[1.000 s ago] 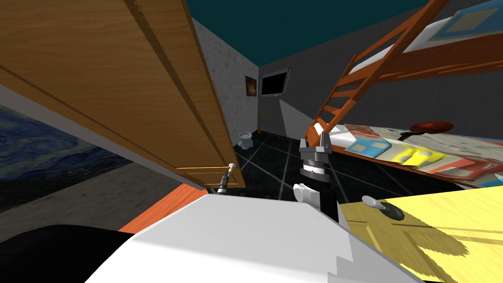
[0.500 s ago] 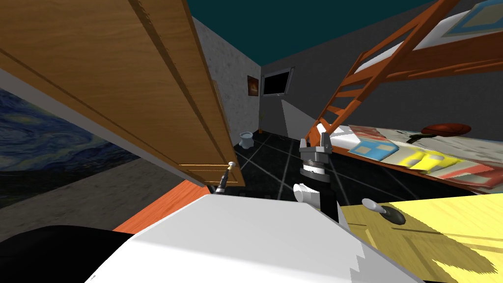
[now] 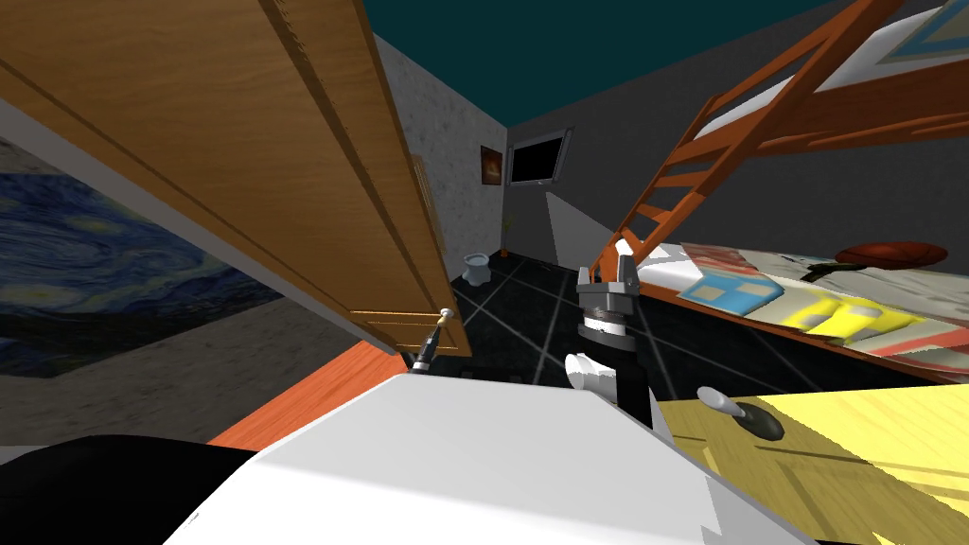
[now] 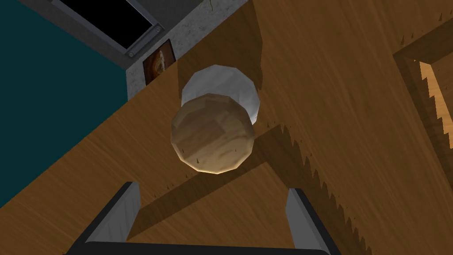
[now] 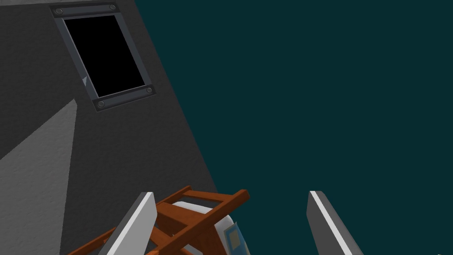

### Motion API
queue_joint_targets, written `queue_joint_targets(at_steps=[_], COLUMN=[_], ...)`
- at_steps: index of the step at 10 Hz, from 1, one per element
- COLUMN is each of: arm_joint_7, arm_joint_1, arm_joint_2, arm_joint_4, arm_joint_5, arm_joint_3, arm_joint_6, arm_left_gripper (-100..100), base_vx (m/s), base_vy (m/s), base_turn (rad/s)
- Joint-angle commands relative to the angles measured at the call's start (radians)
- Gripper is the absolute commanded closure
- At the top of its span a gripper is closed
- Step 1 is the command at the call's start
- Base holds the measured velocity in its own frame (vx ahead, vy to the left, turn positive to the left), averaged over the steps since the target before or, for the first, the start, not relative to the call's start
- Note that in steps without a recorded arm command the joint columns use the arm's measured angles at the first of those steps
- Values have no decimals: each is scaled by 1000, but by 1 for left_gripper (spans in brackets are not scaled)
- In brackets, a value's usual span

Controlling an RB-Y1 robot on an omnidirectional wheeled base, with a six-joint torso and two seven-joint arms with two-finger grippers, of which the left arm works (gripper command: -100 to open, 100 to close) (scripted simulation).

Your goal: Push the door open

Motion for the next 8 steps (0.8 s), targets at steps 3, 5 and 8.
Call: queue_joint_targets(at_steps=[3,5,8], arm_joint_7=[-97,-141,-222], arm_joint_1=[-9,-14,-22], arm_joint_2=[14,21,35], arm_joint_4=[22,32,52], arm_joint_5=[-51,-74,-120], arm_joint_3=[26,38,61], arm_joint_6=[-5,-7,-11], arm_left_gripper=[-100,-100,-100], base_vx=[-20,-30,-25], base_vy=[-40,-58,-39], base_turn=[58,76,49])
